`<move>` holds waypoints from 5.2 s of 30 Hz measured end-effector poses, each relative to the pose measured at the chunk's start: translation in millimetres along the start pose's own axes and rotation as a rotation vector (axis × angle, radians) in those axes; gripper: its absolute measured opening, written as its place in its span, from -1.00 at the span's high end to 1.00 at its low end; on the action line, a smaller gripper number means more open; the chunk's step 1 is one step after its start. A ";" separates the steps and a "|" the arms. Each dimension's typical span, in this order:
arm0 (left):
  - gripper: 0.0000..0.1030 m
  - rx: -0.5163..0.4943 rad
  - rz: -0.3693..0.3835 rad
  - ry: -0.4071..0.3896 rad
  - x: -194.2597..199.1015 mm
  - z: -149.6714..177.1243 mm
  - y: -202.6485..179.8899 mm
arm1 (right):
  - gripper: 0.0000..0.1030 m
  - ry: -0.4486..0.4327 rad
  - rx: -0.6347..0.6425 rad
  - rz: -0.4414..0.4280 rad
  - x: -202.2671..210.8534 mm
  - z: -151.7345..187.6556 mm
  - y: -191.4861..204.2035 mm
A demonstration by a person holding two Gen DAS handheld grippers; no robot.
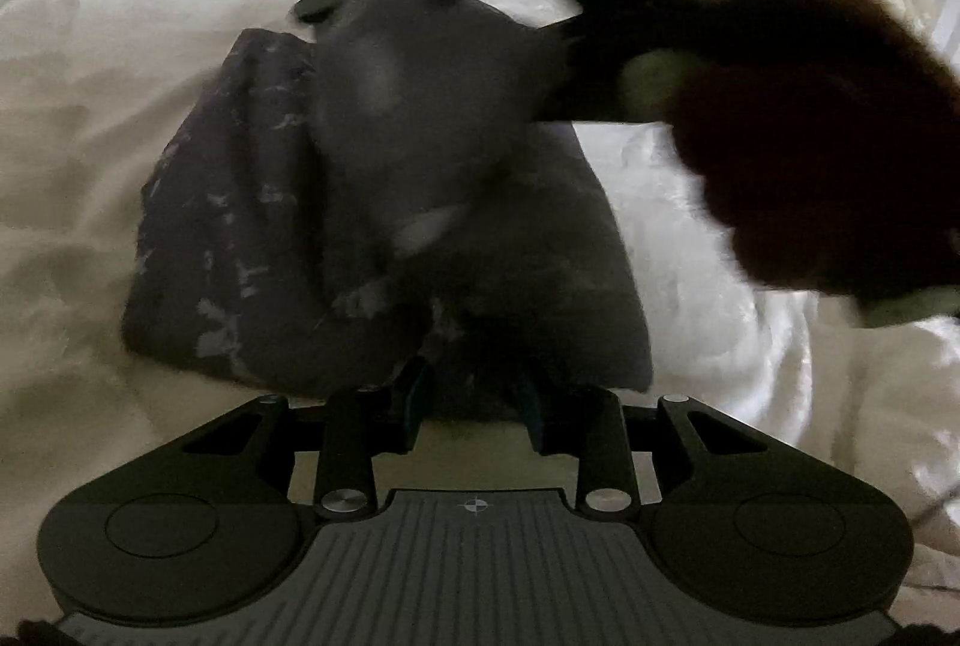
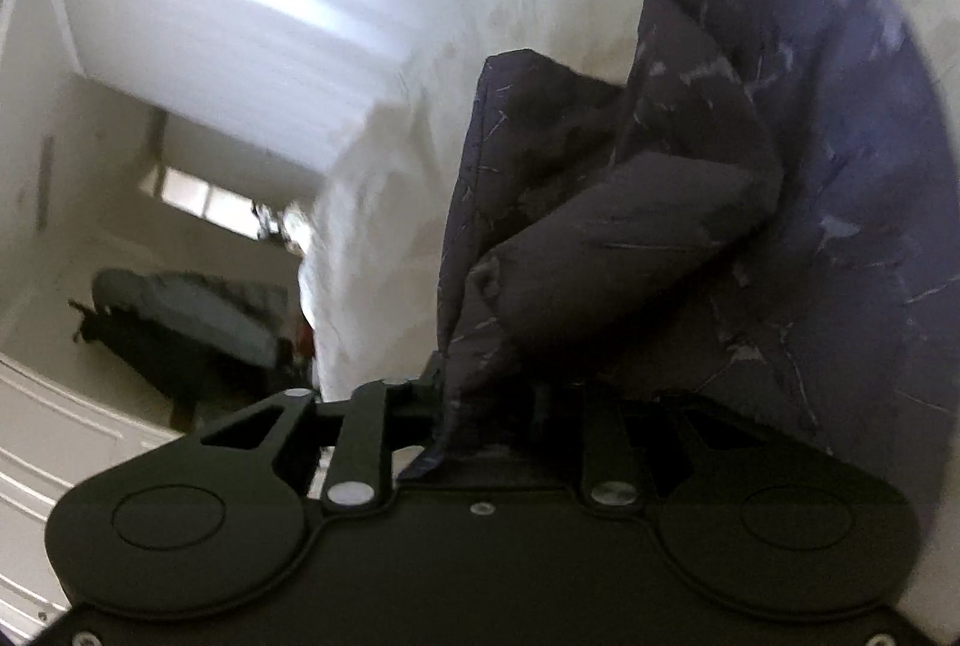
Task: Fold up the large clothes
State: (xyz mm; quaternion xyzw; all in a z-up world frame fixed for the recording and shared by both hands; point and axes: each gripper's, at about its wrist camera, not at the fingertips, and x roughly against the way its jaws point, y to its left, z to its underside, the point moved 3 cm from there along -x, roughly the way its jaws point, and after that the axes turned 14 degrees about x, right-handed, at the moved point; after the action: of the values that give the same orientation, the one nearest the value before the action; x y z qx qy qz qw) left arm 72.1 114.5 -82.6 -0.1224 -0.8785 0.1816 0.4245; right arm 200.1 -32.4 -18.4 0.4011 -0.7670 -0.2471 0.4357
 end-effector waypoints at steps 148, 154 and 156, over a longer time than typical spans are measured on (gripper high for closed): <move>-0.69 0.038 0.236 0.130 -235.0 -140.5 -111.0 | -0.60 -0.228 0.145 0.802 232.4 -111.8 -217.5; -0.71 0.113 0.299 0.165 -233.2 -122.8 -78.5 | -0.65 -0.328 0.128 0.800 241.4 -81.5 -211.9; -0.70 0.103 0.295 0.151 -230.6 -125.4 -83.0 | -0.78 -0.379 0.147 0.812 259.6 -66.6 -205.7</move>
State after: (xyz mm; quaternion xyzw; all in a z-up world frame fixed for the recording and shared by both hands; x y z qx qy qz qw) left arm 306.7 -18.8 -137.3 -0.2417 -0.8062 0.2769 0.4636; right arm 262.5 -364.3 -13.0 0.0454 -0.9439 -0.0703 0.3195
